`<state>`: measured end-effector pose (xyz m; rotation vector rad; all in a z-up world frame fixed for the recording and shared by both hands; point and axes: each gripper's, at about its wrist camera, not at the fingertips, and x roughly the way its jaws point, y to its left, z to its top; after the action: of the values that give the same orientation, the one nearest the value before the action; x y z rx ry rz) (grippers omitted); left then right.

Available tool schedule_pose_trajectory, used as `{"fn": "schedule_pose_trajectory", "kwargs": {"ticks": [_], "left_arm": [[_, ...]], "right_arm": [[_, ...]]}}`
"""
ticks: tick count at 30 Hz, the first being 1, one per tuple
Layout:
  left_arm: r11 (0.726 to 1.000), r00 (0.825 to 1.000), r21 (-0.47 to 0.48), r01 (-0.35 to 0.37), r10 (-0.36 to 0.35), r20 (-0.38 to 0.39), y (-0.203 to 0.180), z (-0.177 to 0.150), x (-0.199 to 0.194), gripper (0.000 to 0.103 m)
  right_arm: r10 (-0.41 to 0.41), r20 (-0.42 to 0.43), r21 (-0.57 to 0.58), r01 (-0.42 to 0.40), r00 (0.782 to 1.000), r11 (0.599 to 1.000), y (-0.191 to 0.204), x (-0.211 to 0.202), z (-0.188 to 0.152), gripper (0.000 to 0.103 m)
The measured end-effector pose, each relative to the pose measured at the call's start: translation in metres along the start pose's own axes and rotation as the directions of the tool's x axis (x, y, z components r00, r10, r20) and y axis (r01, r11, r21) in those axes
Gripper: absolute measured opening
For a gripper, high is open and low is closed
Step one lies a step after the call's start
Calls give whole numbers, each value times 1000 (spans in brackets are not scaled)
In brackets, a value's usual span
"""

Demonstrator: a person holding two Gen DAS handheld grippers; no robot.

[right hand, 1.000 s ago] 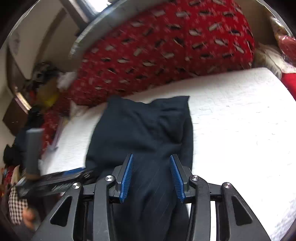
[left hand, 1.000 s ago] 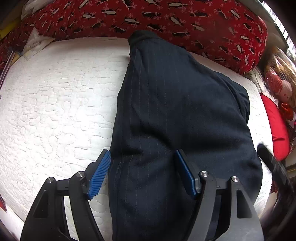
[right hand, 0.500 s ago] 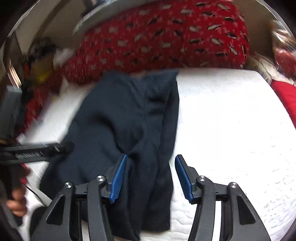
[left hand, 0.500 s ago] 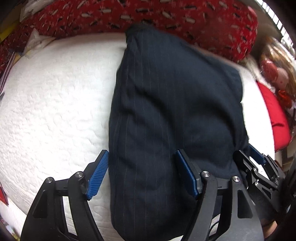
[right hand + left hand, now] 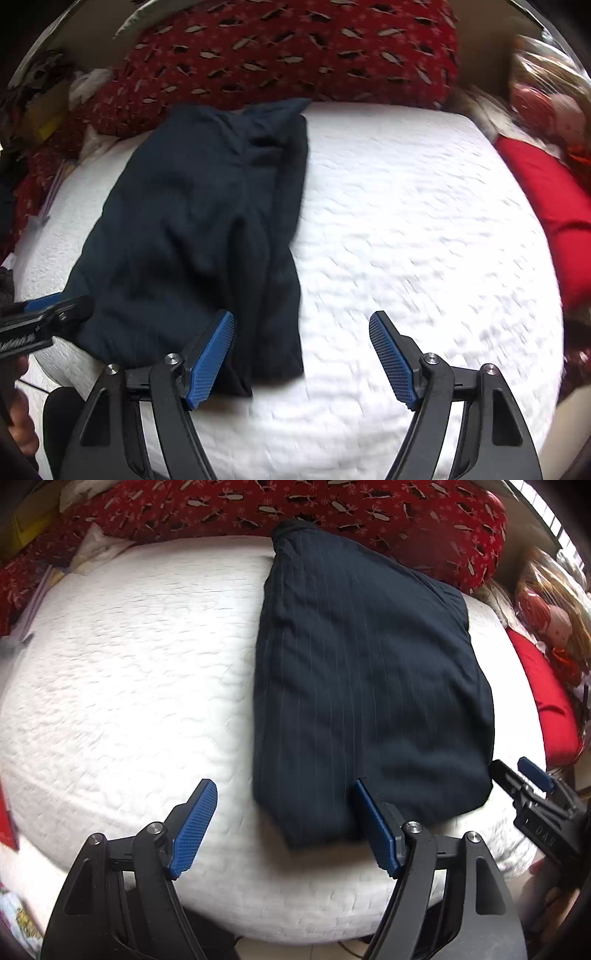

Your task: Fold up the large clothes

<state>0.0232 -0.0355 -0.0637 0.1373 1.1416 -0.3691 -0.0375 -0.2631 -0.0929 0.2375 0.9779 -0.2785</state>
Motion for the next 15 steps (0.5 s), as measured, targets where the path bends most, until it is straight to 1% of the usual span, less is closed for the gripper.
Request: {"fn": "schedule_pose_trajectory", "kwargs": {"ticks": [2, 4, 8, 11, 15], "left_arm": [[1000, 1000, 15, -13, 13, 20, 1, -6, -8, 75], [999, 999, 36, -39, 38, 39, 2, -16, -15, 75], [992, 992, 61, -112, 108, 68, 3, -34, -20, 75], [988, 987, 54, -145, 140, 80, 7, -46, -20, 75], [986, 986, 46, -158, 155, 60, 8, -58, -15, 75]], "right_arm": [[-26, -10, 2, 26, 1000, 1000, 0, -9, -6, 79], [-45, -11, -6, 45, 999, 999, 4, -20, -14, 84], [-108, 19, -33, 109, 994, 994, 16, -40, -27, 86], [-96, 48, -54, 99, 994, 994, 25, -54, -42, 87], [-75, 48, -59, 77, 996, 995, 29, -59, -52, 89]]}}
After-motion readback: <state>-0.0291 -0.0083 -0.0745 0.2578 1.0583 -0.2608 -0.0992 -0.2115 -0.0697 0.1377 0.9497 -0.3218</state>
